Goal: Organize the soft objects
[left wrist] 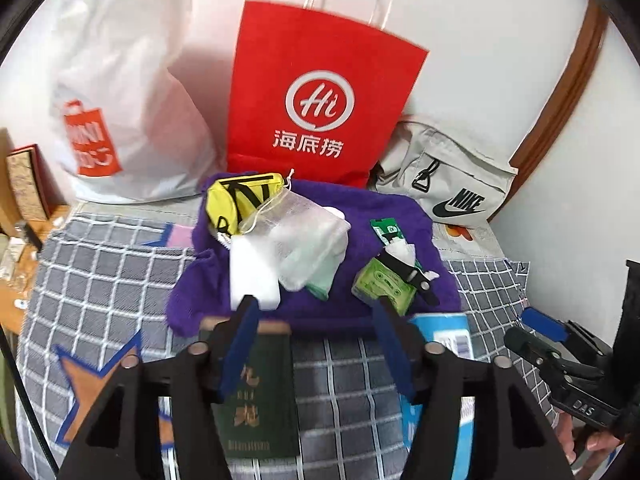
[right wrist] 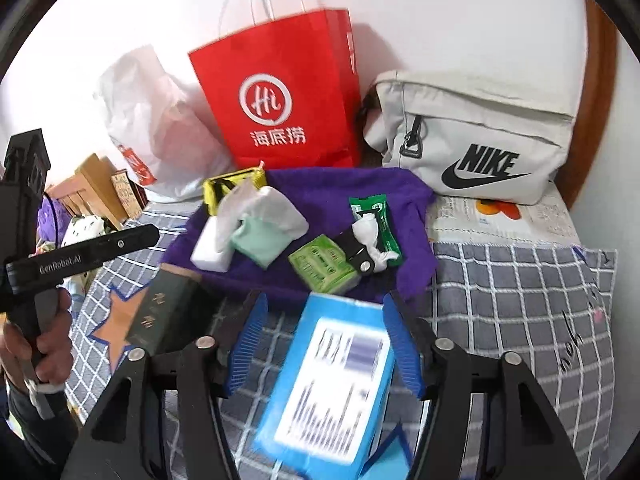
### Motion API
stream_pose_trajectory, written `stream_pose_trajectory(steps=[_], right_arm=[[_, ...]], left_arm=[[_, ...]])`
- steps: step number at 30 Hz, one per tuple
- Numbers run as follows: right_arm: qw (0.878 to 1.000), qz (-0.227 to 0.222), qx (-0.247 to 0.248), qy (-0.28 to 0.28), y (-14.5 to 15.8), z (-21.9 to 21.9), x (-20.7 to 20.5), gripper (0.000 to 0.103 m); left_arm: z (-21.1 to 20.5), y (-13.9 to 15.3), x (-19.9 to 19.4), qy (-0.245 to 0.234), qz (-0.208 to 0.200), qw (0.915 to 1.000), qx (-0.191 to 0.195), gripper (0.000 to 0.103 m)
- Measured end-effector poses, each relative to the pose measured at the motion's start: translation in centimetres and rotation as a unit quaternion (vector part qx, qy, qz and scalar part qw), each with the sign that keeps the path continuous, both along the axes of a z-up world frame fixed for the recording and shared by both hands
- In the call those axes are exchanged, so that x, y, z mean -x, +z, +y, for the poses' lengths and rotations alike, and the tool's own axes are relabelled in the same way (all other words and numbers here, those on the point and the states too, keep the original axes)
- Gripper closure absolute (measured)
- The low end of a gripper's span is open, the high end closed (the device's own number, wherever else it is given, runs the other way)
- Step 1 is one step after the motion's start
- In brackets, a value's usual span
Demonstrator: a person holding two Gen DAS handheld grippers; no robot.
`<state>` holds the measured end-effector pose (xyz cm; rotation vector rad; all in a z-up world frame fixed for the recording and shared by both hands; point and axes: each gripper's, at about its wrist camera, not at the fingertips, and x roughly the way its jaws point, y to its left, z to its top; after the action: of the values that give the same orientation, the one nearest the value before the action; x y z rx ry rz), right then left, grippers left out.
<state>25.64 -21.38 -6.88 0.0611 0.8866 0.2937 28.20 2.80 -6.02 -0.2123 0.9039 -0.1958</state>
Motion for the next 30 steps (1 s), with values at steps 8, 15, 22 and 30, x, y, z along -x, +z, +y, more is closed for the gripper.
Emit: stream_pose_trajectory(steps=[8,15,22,30], right_arm=[[0.999,-0.037,0.003,-0.022,3.1,-0.1,6.7,0.016],[0.997,-0.058,0.009,-0.048,4.6,-0.5,11.8,0.001],[0.996,-0.065,0.008,-0.062,5.5,-0.8,16.5,0.000],[0.994,-0.084,0.017,-0.070,6.1,-1.0,20.4,0.000]], left_arm=[[-0.8,3.5,7.9,0.013,-0.052,0.9981,-0.029,0.015],[-1.4,5.5,14.3,0.025,-0.089,0.9947,-0.046,0.000],[-1.4,5.9,18.7,0.033,-0.090,0.9942,-0.049,0.000],[-1.8,6.0,22.2,0.057,-0.102,0.9895,-0.085,0.000]])
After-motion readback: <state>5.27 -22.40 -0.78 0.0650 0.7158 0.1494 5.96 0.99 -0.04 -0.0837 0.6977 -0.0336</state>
